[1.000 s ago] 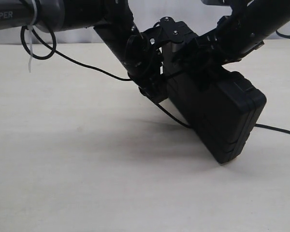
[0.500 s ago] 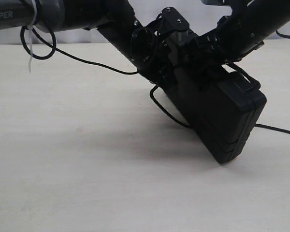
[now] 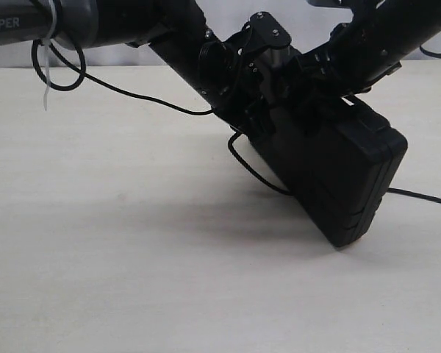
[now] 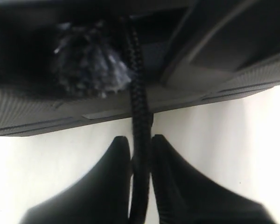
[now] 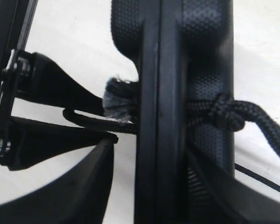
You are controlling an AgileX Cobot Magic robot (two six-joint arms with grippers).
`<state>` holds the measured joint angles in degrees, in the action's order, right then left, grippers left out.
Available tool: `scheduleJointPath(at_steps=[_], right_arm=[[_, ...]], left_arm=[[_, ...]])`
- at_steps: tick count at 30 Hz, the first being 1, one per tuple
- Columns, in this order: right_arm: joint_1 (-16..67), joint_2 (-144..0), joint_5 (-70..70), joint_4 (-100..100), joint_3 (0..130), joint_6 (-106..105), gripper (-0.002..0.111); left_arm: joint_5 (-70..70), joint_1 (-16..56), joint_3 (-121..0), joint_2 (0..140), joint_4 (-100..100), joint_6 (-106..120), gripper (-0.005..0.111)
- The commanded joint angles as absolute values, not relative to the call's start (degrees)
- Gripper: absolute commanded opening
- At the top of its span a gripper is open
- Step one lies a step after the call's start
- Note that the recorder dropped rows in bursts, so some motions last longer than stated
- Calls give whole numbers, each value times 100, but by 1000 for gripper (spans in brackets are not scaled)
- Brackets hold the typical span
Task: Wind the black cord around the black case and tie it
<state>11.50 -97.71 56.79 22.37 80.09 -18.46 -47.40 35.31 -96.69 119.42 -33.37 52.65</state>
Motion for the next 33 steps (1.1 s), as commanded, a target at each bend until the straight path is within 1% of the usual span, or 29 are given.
scheduleJointPath(at_steps=[1,12,25,28,33], right_arm=[[1147,-9784,5956,2031,7898,-1880,45],[1147,-9402,5687,2035,7898,-2019,45],[1147,-9206,5841,2035,7898,-2034,44],[1147,-9129,5814,2035,7898,-2078,36],[1147,-9094,5863,2035,7898,-2078,10]], left_arm=[[-4666,3534,-9678,11899,-3375,5249,16],[-4630,3534,-9678,11899,-3377,5249,16],[-4631,3534,-9678,11899,-3377,5249,16],[-4631,3534,-9678,11899,-3377,5249,16],[-4631,3534,-9678,11899,-3377,5249,16]])
